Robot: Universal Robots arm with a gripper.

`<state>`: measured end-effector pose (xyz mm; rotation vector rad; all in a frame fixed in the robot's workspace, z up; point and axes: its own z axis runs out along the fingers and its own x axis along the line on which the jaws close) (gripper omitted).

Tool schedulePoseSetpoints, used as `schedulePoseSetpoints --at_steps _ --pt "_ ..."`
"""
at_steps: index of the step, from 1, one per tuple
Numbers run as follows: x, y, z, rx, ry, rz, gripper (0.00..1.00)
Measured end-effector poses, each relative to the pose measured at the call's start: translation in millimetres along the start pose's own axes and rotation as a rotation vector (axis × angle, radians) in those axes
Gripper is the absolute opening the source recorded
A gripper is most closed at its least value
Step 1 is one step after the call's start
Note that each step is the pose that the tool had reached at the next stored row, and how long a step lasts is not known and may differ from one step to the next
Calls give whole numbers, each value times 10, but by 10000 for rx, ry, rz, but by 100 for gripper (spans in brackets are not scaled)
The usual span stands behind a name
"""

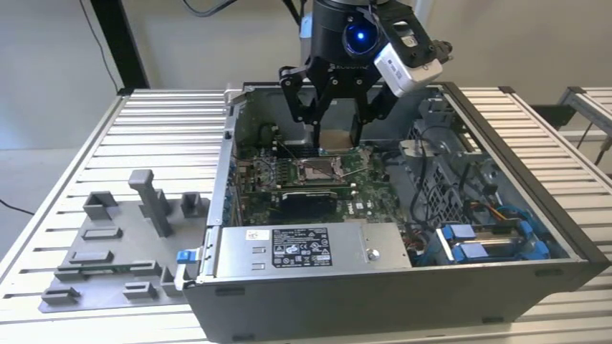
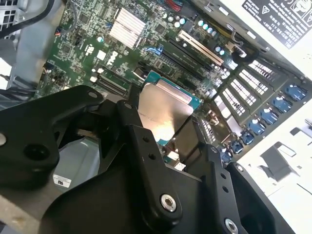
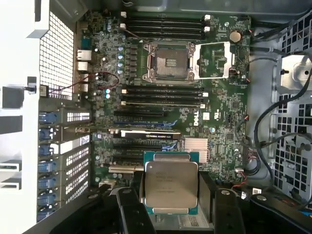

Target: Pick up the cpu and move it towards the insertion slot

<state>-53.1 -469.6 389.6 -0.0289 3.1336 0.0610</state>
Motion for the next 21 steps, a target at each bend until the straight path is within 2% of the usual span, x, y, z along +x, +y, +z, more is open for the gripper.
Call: schedulePoseSetpoints --at_steps 5,11,21 --pt "-20 0 0 0 0 -1 0" --pt "-96 -2 0 0 0 -1 0" --pt "-102 0 1 0 0 0 0"
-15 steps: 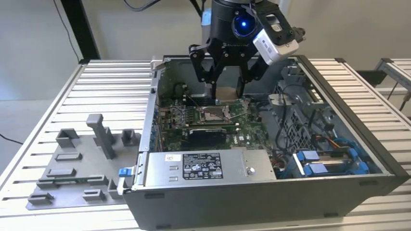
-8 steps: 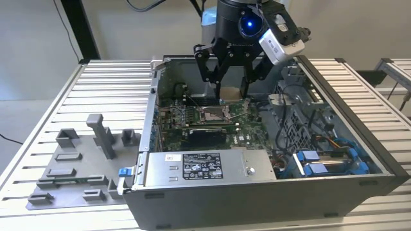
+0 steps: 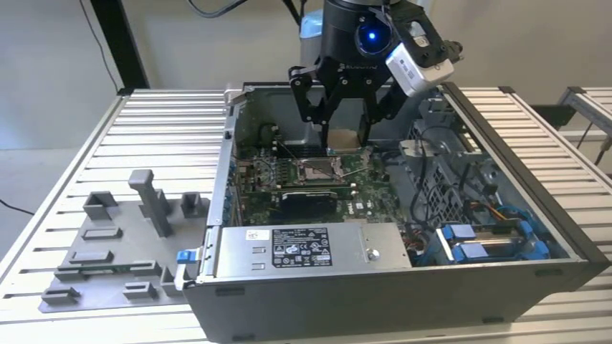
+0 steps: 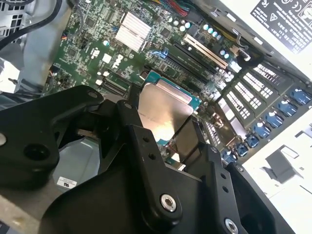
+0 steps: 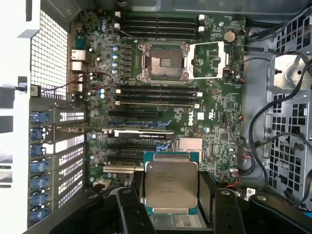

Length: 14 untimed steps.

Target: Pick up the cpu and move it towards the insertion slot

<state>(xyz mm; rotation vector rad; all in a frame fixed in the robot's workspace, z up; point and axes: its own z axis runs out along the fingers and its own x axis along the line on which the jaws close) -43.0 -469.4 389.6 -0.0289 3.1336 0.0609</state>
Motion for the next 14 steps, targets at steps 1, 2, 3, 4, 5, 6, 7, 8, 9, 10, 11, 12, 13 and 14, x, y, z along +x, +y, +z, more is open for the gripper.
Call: schedulePoseSetpoints --at_steps 1,2,3,4,5,6,7,8,9,10,11,12,13,14 --pt "-1 3 0 0 0 -1 0" --pt "0 7 0 0 0 -1 0" --pt "0 12 0 0 0 0 0" --pt "0 20 1 0 0 0 0" --pt "-1 30 1 0 0 0 0" --pt "-2 40 2 -1 0 0 0" --pt "-3 54 3 -1 0 0 0" --pt "-4 66 3 1 0 0 0" --pt "-7 81 4 0 0 -1 0" --pt "-10 97 5 0 0 0 0" --pt "-15 111 5 0 0 0 0" --pt "-20 127 7 0 0 -1 0" --pt "-25 144 8 0 0 -1 0" --pt "-30 159 9 0 0 0 0"
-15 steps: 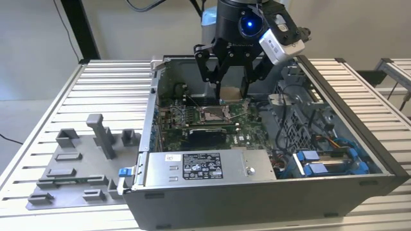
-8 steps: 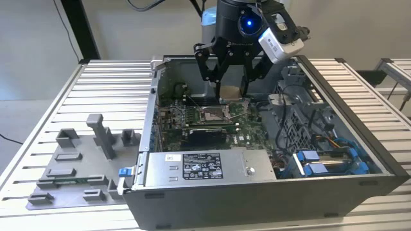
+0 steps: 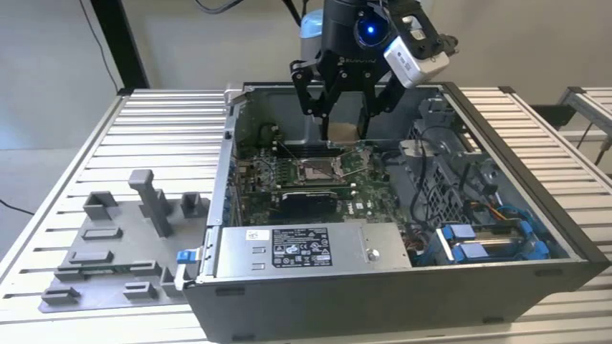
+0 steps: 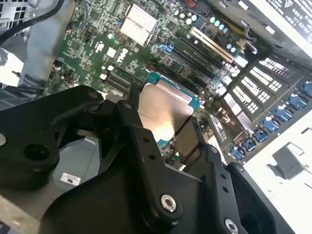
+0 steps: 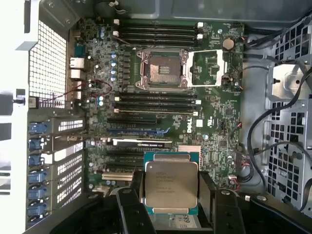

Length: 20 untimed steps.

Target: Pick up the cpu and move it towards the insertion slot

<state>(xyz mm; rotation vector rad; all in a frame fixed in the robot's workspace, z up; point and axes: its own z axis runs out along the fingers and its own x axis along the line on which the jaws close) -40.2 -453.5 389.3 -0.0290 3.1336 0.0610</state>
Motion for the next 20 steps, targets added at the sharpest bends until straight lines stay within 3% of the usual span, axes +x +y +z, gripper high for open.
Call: schedulePoseSetpoints --at_steps 7,20 --pt "-47 77 21 0 -1 0 0" --pt "-209 137 121 0 8 0 0"
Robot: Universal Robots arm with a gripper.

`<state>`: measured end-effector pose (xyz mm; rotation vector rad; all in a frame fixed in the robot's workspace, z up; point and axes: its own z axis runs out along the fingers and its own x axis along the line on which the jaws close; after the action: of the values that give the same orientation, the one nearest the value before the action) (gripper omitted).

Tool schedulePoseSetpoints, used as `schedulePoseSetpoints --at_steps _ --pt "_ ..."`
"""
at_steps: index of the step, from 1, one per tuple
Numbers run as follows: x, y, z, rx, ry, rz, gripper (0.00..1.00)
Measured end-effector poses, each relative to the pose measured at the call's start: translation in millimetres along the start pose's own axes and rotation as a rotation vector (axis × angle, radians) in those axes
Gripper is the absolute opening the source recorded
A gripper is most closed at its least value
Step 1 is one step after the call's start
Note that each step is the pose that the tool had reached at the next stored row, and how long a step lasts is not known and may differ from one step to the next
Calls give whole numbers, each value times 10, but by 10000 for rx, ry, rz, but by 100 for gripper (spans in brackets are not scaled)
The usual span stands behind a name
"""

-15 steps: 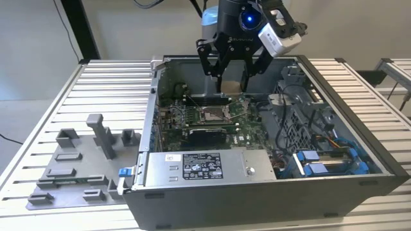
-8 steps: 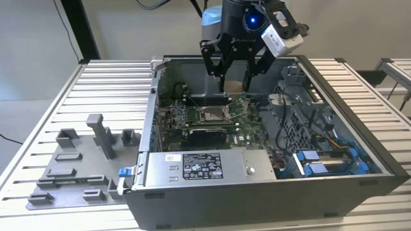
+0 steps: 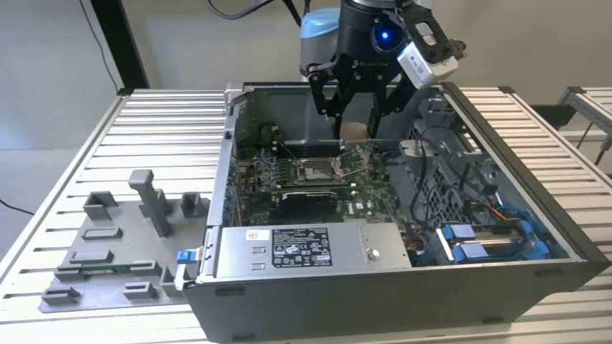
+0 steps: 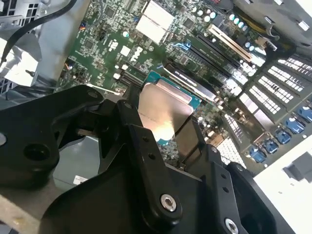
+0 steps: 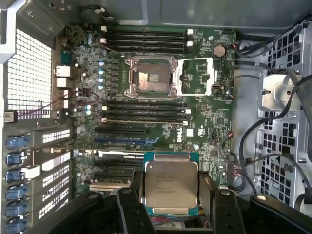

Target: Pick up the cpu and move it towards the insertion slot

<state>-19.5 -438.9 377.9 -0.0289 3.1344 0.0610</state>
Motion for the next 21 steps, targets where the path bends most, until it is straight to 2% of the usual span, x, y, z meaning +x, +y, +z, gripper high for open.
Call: schedulePoseSetpoints --at_steps 3,7,14,17,21 --pt "-28 9 25 -1 1 0 0" --pt "-30 34 55 0 2 0 0" --pt "-31 112 104 1 5 0 0" --pt "-32 172 124 -1 4 1 0" --pt "-33 305 138 0 4 2 0"
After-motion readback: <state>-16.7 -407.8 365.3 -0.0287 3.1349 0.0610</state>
